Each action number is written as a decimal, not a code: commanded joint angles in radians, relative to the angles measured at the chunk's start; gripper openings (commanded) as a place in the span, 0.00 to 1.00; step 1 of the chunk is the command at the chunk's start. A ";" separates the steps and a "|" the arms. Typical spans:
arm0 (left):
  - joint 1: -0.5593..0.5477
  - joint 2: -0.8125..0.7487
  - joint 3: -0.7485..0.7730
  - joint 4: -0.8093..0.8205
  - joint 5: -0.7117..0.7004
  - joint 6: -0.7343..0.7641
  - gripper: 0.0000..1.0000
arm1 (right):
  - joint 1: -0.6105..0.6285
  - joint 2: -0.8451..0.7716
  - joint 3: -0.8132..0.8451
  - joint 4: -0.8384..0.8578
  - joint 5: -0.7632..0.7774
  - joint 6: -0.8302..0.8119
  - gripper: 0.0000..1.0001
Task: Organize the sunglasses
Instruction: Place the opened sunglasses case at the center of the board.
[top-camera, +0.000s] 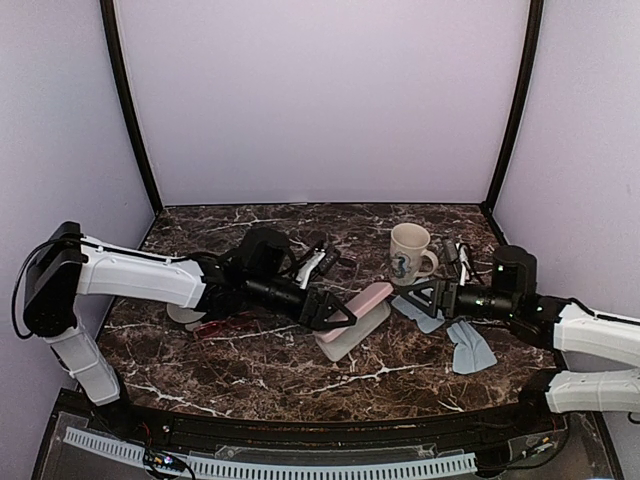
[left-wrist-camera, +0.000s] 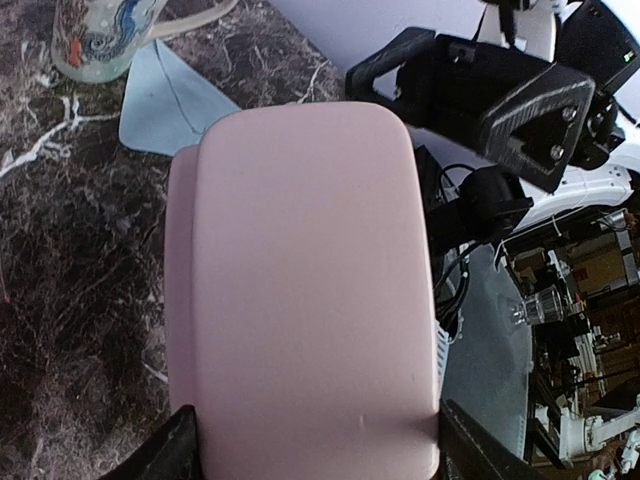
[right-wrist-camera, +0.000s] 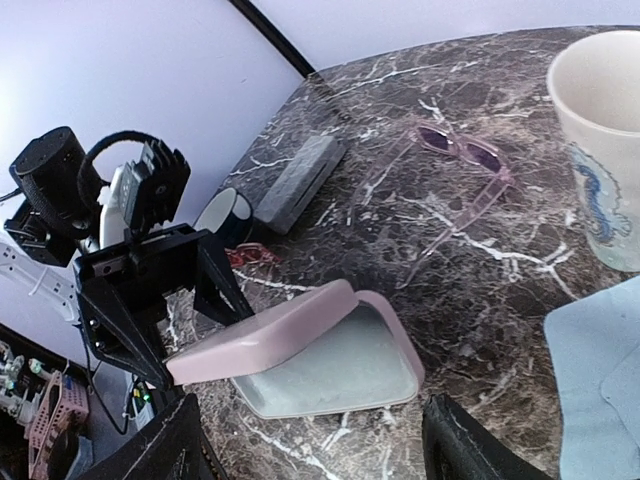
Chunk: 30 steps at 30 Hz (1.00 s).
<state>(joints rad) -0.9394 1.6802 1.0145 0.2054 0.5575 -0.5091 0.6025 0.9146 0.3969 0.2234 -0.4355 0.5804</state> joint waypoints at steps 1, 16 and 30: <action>0.016 0.044 0.072 -0.071 0.131 0.055 0.00 | -0.041 0.002 0.036 -0.100 0.018 -0.047 0.76; 0.065 0.229 0.095 0.096 0.481 -0.077 0.03 | -0.047 0.081 0.004 -0.040 -0.003 -0.037 0.76; 0.082 0.350 0.144 0.179 0.558 -0.175 0.19 | -0.047 0.092 -0.002 -0.028 -0.009 -0.030 0.76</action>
<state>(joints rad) -0.8665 2.0186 1.1236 0.3153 1.0473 -0.6449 0.5598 0.9977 0.4007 0.1486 -0.4305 0.5545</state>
